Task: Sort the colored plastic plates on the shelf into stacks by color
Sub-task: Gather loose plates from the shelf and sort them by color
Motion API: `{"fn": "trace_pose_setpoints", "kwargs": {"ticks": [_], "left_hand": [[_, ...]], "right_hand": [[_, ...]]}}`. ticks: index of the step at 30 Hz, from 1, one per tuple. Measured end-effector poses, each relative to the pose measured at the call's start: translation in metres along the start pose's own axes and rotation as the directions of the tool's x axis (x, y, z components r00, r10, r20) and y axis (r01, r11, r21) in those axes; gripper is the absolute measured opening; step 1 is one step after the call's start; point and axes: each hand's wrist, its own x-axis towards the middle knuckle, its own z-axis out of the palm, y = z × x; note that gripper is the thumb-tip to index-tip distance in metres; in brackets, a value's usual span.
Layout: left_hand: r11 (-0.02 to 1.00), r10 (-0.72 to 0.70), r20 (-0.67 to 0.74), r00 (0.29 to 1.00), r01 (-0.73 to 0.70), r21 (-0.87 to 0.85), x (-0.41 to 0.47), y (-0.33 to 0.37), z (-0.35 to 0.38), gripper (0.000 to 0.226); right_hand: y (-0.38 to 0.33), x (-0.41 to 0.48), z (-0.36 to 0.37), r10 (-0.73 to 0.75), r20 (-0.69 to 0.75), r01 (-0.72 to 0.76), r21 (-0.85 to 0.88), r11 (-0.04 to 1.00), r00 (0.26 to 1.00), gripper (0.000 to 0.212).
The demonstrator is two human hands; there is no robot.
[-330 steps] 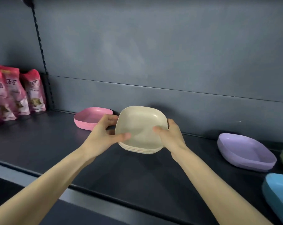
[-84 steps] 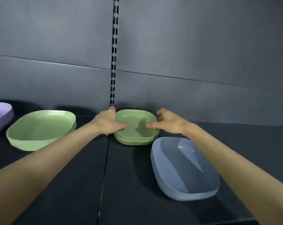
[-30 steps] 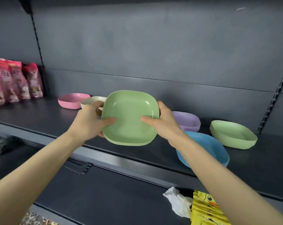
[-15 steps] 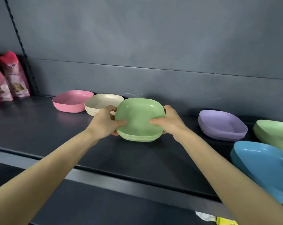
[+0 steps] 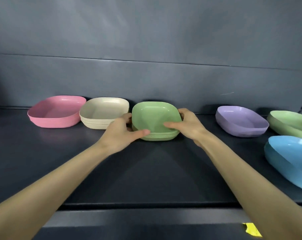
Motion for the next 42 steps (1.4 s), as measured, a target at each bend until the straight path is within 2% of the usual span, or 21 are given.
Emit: {"fn": "trace_pose_setpoints", "kwargs": {"ticks": [3, 5, 7, 9, 12, 14, 17, 18, 22, 24, 26, 34, 42], "left_hand": [[0.997, 0.053, -0.006, 0.999, -0.052, 0.063, 0.006, -0.006, -0.001, 0.063], [0.973, 0.117, -0.058, 0.991, -0.102, 0.209, 0.009, -0.009, 0.000, 0.061], [0.908, 0.189, -0.113, 0.975, -0.129, 0.399, 0.011, -0.013, 0.001, 0.060], [0.824, 0.325, -0.137, 0.936, -0.208, 0.527, 0.013, -0.016, -0.001, 0.048], [0.674, 0.516, -0.056, 0.855, -0.364, 0.643, 0.025, -0.018, -0.006, 0.027], [0.659, 0.502, 0.015, 0.865, -0.393, 0.641, 0.035, -0.018, -0.009, 0.017], [0.678, 0.497, 0.061, 0.866, -0.431, 0.595, 0.045, -0.021, -0.011, 0.012], [0.679, 0.496, 0.068, 0.866, -0.435, 0.591, 0.046, -0.021, -0.012, 0.012], [0.630, 0.457, 0.123, 0.881, -0.418, 0.654, 0.048, -0.025, -0.012, 0.020], [0.589, 0.466, 0.147, 0.872, -0.430, 0.684, 0.049, -0.025, -0.014, 0.021], [0.583, 0.466, 0.150, 0.872, -0.430, 0.689, 0.050, -0.025, -0.015, 0.020], [0.615, 0.484, 0.116, 0.867, -0.432, 0.660, 0.054, -0.024, -0.017, 0.016], [0.581, 0.513, 0.157, 0.844, -0.477, 0.660, 0.053, -0.028, -0.015, 0.018]], "right_hand": [[0.002, 0.004, 0.002, -0.007, 0.005, 0.007, 0.019, 1.000, 1.000, 0.056], [0.000, 0.005, 0.002, -0.028, 0.029, 0.027, 0.021, 0.999, 0.999, 0.052], [0.000, 0.009, 0.002, -0.048, 0.064, 0.048, 0.011, 0.999, 0.997, 0.050], [-0.001, 0.013, 0.002, -0.058, 0.112, 0.057, 0.012, 0.998, 0.992, 0.048], [-0.006, 0.020, 0.002, -0.076, 0.187, 0.081, -0.018, 0.997, 0.979, 0.049], [-0.008, 0.023, 0.004, -0.093, 0.197, 0.103, -0.041, 0.994, 0.976, 0.053], [-0.003, 0.027, 0.006, -0.171, 0.123, 0.186, -0.115, 0.976, 0.977, 0.069], [-0.001, 0.026, 0.006, -0.210, 0.115, 0.225, -0.144, 0.963, 0.971, 0.068], [0.005, 0.022, 0.005, -0.390, 0.173, 0.424, -0.259, 0.868, 0.904, 0.030], [0.005, 0.020, 0.005, -0.427, 0.232, 0.481, -0.297, 0.825, 0.874, 0.013], [0.003, 0.018, 0.006, -0.427, 0.265, 0.494, -0.294, 0.818, 0.865, 0.010], [-0.006, 0.009, 0.007, -0.460, 0.235, 0.516, -0.357, 0.779, 0.857, 0.013], [-0.002, 0.011, 0.006, -0.459, 0.247, 0.520, -0.350, 0.779, 0.853, 0.015]]}}
